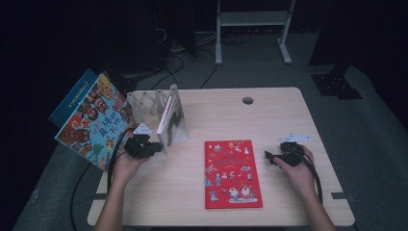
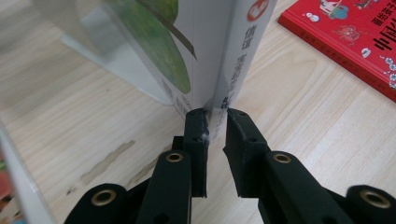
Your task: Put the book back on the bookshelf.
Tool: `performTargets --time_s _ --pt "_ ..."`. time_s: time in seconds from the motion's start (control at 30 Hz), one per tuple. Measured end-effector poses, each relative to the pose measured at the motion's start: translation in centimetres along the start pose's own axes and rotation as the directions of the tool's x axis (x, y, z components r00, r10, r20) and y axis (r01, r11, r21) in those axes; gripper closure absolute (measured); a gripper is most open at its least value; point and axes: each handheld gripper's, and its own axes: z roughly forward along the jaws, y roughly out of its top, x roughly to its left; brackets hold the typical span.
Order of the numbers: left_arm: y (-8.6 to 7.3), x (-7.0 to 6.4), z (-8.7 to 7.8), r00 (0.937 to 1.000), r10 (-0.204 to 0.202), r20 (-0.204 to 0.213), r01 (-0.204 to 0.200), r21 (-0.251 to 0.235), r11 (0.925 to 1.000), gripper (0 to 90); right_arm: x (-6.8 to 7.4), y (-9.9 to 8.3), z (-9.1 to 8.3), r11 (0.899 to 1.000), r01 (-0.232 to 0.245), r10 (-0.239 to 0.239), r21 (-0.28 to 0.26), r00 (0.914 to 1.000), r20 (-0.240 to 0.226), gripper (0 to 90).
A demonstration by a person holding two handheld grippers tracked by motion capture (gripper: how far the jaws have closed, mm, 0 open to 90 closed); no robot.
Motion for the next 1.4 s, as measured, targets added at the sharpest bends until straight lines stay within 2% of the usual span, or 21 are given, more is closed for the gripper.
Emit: performTargets --time_s 0.33,0.77,0.9,1.07,1.4 --pt "1.0 -0.9 1.4 0.9996 0.025 0.013 -0.025 -0.001 0.9997 75.7 0.0 0.0 0.0 1.000 0.001 -0.001 0.000 1.0000 0.000 22.8" --pt "2.8 -1.9 3.4 0.9993 0.028 0.024 -0.028 -0.022 0.9994 74.0 0.0 0.0 0.0 1.000 0.001 -0.001 0.000 1.0000 0.000 22.8" --pt "3.2 -1.9 3.6 0.9991 0.030 0.028 -0.030 -0.022 0.9993 73.7 0.0 0.0 0.0 1.000 0.000 0.000 0.000 1.0000 0.000 22.8" --pt "3.5 -1.8 3.9 0.9992 0.018 0.035 -0.016 -0.051 0.9986 73.6 0.0 0.0 0.0 1.000 0.000 0.000 0.000 1.0000 0.000 22.8" --pt "3.4 -2.0 3.7 0.9992 0.021 0.035 -0.019 -0.038 0.9991 70.0 0.0 0.0 0.0 1.000 0.001 -0.001 0.000 1.0000 0.000 22.8"
